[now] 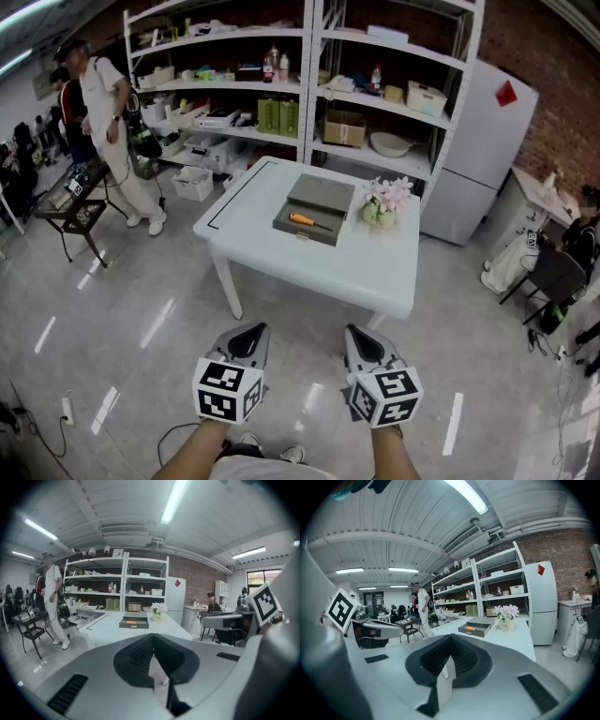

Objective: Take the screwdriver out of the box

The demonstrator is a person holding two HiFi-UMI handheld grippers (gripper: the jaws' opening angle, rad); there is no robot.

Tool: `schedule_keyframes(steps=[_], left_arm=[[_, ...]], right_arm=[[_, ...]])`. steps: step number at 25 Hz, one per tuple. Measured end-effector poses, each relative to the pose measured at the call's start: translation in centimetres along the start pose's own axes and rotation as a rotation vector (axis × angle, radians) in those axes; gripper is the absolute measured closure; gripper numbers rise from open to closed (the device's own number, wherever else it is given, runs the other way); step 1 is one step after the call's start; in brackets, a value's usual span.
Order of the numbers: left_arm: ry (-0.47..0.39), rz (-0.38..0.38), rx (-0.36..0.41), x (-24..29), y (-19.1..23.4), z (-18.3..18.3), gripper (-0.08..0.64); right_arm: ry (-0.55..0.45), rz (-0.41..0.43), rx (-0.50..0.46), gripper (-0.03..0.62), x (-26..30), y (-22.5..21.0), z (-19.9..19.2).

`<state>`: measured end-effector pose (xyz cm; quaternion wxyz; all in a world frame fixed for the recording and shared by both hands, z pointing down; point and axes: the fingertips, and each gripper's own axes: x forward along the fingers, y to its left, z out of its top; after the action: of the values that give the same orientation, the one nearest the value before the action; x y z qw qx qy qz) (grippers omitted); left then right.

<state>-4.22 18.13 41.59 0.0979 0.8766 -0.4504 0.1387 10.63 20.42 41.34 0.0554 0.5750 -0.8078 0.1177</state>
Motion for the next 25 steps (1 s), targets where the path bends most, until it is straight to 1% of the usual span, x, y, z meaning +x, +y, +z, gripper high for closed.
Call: schedule_keyframes(steps=[4,13,20,25], left_arm=[[0.001,0.001,0.005,0.2,-0.4,0.2,0.555],[0.006,0.004,-0.003,2.0,0.3,0.4,0.554],[0.002,-0.007,-0.015,4.9,2.1,0.8,0.555],[0.001,-0.02,-0.026,7.4,4.5,1.5,0.555]], right_arm=[[-0.001,-0.001,-0.005,0.588,0.1,-0.4,0.1],[0.001,-0.002,-0.016,0.588,2.1,-1.3,0.1],[0.008,-0.005,-0.032,0.557,5.4,-2.1,0.4],[0.014,-0.018,-0.039,0.545,8.5,-2.7,1.0]])
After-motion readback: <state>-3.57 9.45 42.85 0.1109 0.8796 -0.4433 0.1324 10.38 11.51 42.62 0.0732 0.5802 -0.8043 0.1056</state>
